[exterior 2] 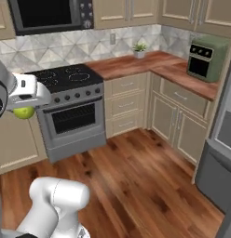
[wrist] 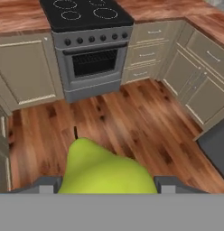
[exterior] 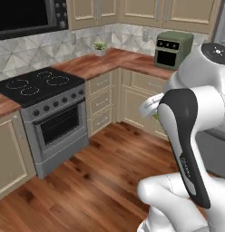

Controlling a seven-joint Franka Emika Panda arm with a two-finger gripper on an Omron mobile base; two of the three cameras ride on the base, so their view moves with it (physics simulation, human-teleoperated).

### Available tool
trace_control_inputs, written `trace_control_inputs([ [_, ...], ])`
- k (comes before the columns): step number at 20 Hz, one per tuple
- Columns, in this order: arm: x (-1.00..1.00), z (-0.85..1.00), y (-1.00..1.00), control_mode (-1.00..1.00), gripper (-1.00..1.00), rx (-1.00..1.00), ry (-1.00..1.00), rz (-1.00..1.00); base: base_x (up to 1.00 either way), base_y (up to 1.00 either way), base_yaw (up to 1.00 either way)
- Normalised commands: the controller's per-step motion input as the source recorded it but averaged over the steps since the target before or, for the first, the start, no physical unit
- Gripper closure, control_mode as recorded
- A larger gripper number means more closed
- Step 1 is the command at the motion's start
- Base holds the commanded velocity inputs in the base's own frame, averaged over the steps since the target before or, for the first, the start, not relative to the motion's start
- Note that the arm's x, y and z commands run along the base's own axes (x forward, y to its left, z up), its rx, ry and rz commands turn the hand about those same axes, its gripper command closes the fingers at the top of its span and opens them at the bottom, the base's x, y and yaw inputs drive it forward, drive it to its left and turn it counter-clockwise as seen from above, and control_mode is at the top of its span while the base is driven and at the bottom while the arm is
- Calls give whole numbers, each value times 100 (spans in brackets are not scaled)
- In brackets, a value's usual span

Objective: Pick up the pear and tangerine from the fridge and place one fruit on each plate on the dining counter.

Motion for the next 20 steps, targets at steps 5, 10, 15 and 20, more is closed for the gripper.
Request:
trace_control_inputs([
  [5,0,0,0,100,100,0,0,0,-100,-31,45],
  [10,0,0,0,100,100,0,0,0,-100,-23,41],
  [15,0,0,0,100,100,0,0,0,-100,-34,36],
  [20,0,0,0,100,100,0,0,0,-100,-21,34],
])
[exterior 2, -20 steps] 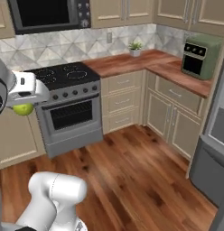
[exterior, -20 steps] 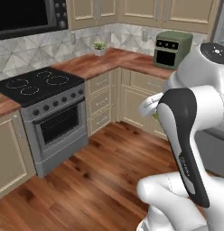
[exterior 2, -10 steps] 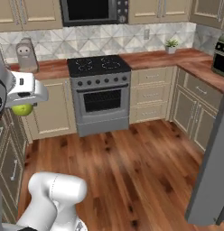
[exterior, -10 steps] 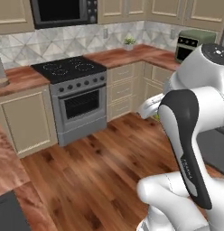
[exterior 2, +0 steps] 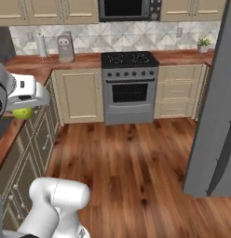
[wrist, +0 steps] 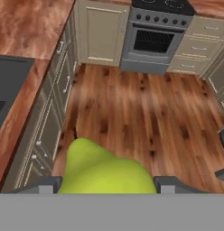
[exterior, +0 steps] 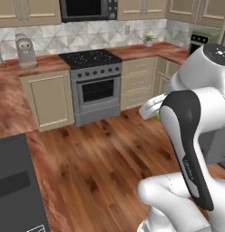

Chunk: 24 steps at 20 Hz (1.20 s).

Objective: Pick up the pear and tangerine from the fridge and place one fruit on each plate on the dining counter.

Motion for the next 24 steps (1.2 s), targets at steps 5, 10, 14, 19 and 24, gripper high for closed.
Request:
trace_control_inputs([
  [5,0,0,0,100,100,0,0,0,-100,-13,31],
  [10,0,0,0,100,100,0,0,0,-100,-9,30],
  [14,0,0,0,100,100,0,0,0,-100,0,29],
  [19,0,0,0,100,100,0,0,0,-100,0,24],
  [24,0,0,0,100,100,0,0,0,-100,0,22],
])
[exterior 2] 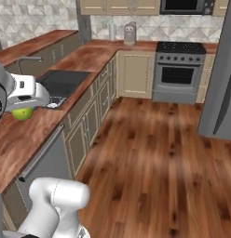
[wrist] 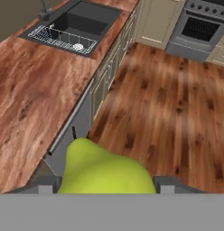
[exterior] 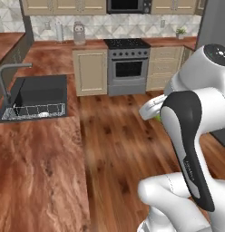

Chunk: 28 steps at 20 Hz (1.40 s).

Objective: Pick up the pear and tangerine from the fridge and place one fruit on each plate on the dining counter.

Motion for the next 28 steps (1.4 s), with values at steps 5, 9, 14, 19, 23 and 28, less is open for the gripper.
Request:
trace_control_inputs([
  [5,0,0,0,100,100,0,0,0,-100,0,22],
  [9,0,0,0,100,100,0,0,0,-100,0,22],
  [14,0,0,0,100,100,0,0,0,-100,0,21],
  [19,0,0,0,100,100,0,0,0,-100,0,20],
  [23,0,0,0,100,100,0,0,0,-100,11,14],
  [28,0,0,0,100,100,0,0,0,-95,34,12],
])
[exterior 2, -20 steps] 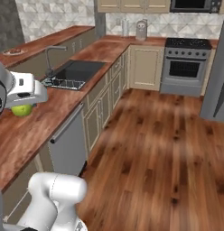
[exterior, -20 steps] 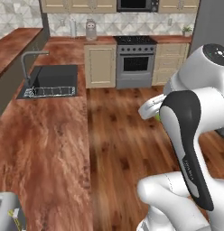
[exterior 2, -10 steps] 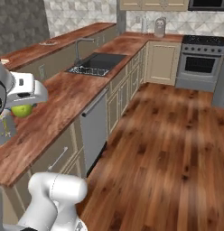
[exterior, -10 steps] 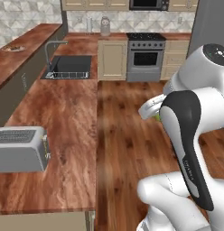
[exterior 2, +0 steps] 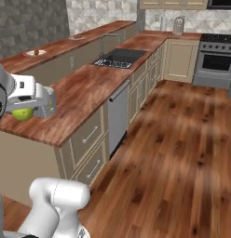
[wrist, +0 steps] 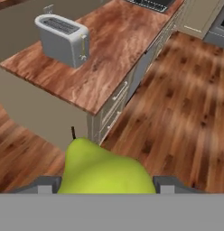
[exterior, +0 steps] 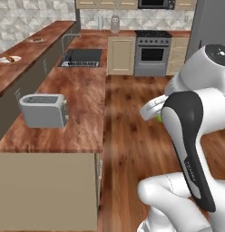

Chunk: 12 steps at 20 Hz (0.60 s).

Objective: Pick up the pear and tangerine from the fridge and place one fruit on each plate on the dining counter.

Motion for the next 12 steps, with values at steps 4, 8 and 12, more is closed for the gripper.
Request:
trace_control_inputs([
  [4,0,0,0,100,100,0,0,0,-14,99,1],
  [8,0,0,0,100,100,0,0,0,0,100,0],
  [12,0,0,0,100,100,0,0,0,0,100,0],
])
